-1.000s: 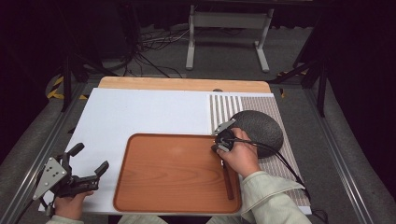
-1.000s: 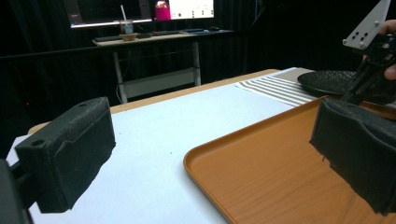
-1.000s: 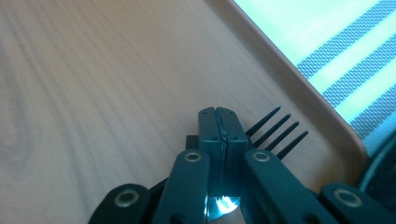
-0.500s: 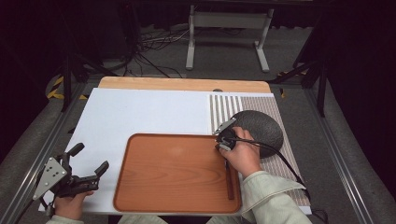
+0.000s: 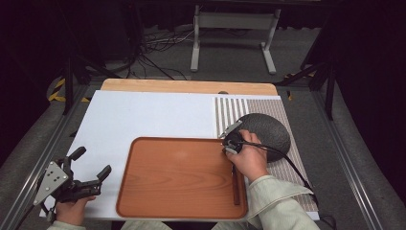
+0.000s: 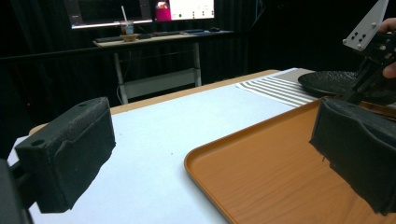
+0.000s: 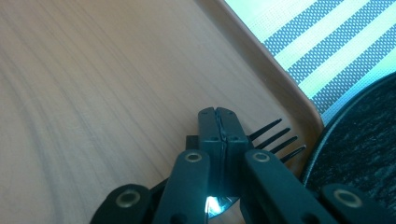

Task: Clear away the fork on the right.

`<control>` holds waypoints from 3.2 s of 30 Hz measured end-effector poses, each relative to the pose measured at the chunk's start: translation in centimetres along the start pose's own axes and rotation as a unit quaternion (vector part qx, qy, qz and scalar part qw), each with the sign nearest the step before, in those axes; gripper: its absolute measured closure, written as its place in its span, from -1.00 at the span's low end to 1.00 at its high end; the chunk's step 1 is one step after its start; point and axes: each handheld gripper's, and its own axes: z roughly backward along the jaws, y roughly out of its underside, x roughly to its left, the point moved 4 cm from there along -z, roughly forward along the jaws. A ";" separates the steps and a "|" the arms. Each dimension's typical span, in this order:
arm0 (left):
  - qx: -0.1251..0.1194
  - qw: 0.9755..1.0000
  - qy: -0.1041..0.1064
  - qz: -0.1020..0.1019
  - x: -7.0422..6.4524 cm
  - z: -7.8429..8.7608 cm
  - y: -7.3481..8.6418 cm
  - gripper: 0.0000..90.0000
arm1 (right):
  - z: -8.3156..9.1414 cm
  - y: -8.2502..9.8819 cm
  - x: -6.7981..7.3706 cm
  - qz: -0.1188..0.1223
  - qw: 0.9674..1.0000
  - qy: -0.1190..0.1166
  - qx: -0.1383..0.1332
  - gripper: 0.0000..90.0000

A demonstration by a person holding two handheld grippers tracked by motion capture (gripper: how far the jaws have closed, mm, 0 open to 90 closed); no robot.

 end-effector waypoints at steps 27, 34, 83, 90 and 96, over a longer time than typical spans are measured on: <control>0.002 1.000 0.002 0.000 -0.2 -0.1 0.0 -0.99 | 6.3 -0.3 0.4 0.007 0.986 -0.014 -0.168 -0.64; 0.002 1.000 0.003 0.000 -0.1 -0.1 0.0 -0.98 | 8.2 0.6 0.3 0.033 0.981 0.006 -0.191 -0.72; 0.003 1.000 0.000 -0.003 -0.1 -0.2 0.0 -0.98 | 12.4 11.6 -1.4 -0.082 0.901 0.048 -0.423 -0.92; 0.000 1.000 -0.001 -0.001 -0.1 -0.1 -0.1 -0.98 | 11.2 13.3 -1.9 -0.102 0.892 0.045 -0.438 -0.92; -0.001 1.000 -0.001 0.000 -0.1 -0.1 -0.1 -0.99 | 9.9 14.6 -2.4 -0.128 0.895 0.040 -0.425 -0.92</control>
